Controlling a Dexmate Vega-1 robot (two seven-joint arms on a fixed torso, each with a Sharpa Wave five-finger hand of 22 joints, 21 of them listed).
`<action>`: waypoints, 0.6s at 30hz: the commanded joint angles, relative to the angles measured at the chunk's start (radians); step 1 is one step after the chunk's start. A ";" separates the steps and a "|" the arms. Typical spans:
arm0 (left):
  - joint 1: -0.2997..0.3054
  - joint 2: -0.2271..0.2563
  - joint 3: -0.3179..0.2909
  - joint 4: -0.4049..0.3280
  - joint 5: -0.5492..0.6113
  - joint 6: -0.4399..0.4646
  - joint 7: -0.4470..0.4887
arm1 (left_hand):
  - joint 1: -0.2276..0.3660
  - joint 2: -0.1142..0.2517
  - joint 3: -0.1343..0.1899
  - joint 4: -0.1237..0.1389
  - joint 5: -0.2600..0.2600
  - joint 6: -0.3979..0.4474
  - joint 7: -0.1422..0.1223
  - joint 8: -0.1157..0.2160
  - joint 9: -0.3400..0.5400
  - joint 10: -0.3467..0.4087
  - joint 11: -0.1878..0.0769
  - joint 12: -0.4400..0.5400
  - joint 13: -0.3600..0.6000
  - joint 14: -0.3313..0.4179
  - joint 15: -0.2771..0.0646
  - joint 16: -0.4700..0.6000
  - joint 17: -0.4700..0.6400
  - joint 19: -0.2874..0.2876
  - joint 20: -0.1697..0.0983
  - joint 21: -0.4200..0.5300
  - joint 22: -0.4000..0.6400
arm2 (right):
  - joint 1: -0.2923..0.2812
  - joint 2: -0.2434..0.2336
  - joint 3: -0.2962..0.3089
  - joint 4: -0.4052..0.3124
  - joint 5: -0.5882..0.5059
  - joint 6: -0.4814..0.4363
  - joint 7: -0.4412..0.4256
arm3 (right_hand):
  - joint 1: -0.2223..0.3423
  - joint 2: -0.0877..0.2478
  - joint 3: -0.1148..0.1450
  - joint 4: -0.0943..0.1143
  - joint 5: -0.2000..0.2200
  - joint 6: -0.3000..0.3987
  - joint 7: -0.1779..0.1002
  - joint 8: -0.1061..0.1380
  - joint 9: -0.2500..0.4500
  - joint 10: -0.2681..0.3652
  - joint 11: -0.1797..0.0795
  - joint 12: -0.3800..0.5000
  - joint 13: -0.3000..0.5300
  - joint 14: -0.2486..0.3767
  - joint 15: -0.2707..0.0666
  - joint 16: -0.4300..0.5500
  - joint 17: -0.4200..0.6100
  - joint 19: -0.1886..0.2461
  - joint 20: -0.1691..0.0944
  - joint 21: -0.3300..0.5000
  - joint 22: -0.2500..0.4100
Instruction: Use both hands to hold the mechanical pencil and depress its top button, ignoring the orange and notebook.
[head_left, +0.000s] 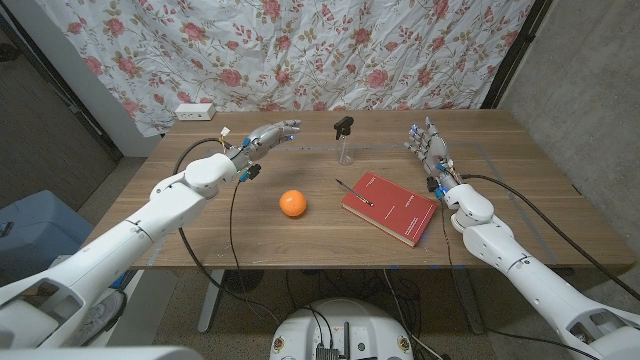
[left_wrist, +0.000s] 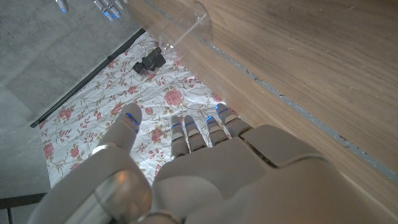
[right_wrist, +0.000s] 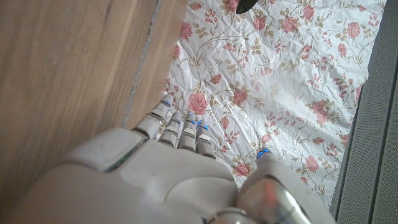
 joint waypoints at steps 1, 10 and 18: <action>-0.075 0.071 0.058 -0.087 0.139 0.097 -0.074 | 0.030 -0.008 0.004 -0.006 0.002 0.013 -0.015 0.006 0.003 0.022 -0.009 0.007 0.003 0.018 -0.108 0.003 0.004 0.014 -0.059 0.006 0.002 | -0.008 -0.007 0.001 -0.010 -0.004 -0.012 -0.009 | -0.004 0.002 0.008 0.001 0.005 0.008 0.007 -0.001 0.003 0.000 -0.002 0.002 -0.001 0.005 -0.004 0.004 -0.001 0.001 -0.005 0.001 0.004; -0.127 0.092 0.093 -0.124 0.233 0.128 -0.131 | 0.075 -0.028 0.003 -0.006 0.003 0.047 -0.030 0.015 0.005 0.047 -0.025 0.006 0.003 0.028 -0.114 0.001 0.004 0.020 -0.061 0.004 0.001 | -0.009 0.013 0.005 0.010 0.008 0.007 -0.011 | -0.006 0.004 0.009 0.001 0.005 0.008 0.004 0.000 0.003 0.001 0.000 0.003 -0.003 0.005 -0.002 0.005 -0.006 -0.001 -0.006 0.002 0.004; -0.155 0.111 0.117 -0.178 0.322 0.170 -0.169 | 0.121 -0.051 -0.002 -0.005 0.004 0.067 -0.046 0.018 0.005 0.064 -0.045 0.000 0.003 0.031 -0.124 -0.002 0.005 0.024 -0.046 0.002 0.002 | -0.011 0.016 0.014 0.027 0.015 0.022 -0.008 | -0.008 0.005 0.010 0.001 0.006 0.010 0.002 0.002 0.003 0.003 -0.001 0.004 -0.004 0.006 -0.001 0.007 -0.011 -0.003 -0.006 0.003 0.003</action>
